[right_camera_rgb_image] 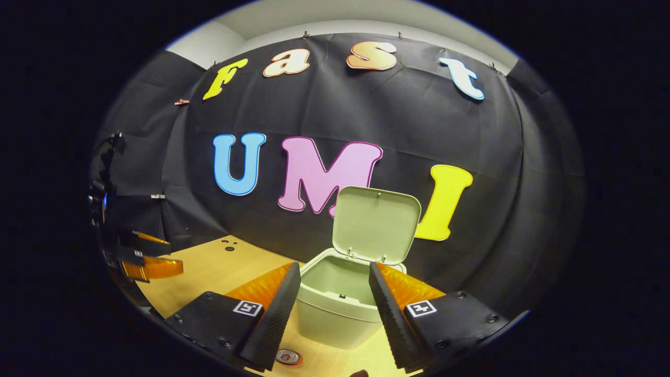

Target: Press the lid of the desktop garbage bin to open it, pick up the crumpled paper on the desktop and throw it into the bin, then pick up the pop can on the desktop and drop it into the bin, and finally close the garbage bin lid.

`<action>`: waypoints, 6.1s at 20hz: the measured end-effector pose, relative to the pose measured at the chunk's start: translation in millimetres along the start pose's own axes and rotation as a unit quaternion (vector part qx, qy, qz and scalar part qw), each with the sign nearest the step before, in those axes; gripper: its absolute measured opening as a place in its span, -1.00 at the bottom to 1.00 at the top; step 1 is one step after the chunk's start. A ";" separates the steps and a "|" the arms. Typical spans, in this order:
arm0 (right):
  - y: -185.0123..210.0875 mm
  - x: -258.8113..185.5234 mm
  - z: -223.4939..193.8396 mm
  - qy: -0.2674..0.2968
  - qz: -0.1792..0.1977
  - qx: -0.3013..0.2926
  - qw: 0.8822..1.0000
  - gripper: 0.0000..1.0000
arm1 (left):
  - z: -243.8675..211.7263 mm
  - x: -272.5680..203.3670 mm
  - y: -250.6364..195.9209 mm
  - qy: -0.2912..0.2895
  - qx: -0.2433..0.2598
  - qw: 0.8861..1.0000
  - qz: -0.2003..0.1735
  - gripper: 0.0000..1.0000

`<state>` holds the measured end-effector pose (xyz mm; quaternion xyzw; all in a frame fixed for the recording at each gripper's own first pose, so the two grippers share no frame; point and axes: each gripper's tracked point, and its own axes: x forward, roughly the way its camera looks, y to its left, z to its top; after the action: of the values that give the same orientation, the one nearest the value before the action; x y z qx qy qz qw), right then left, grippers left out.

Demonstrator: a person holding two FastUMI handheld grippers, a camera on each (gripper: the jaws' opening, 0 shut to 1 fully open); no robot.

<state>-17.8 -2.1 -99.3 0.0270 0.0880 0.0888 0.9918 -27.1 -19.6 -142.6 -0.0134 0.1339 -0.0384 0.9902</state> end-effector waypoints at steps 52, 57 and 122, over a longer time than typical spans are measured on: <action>20.4 -61.8 -63.0 0.098 -0.021 0.024 0.995 0.75 | -88.5 61.1 -46.0 0.129 0.052 0.984 -0.109 -0.39; 32.8 -63.8 -84.6 0.122 -0.005 0.059 0.991 0.75 | -2.6 65.1 -62.8 0.048 0.042 0.990 -0.126 -0.39; 75.1 -35.5 -209.6 0.237 0.140 0.027 0.961 0.88 | 21.1 -23.6 4.3 -0.005 0.008 0.999 0.041 0.92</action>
<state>-102.7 73.2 -294.1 0.0438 0.3179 0.2280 0.9192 -43.9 -13.0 -116.1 -0.0003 0.1287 0.0018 0.9917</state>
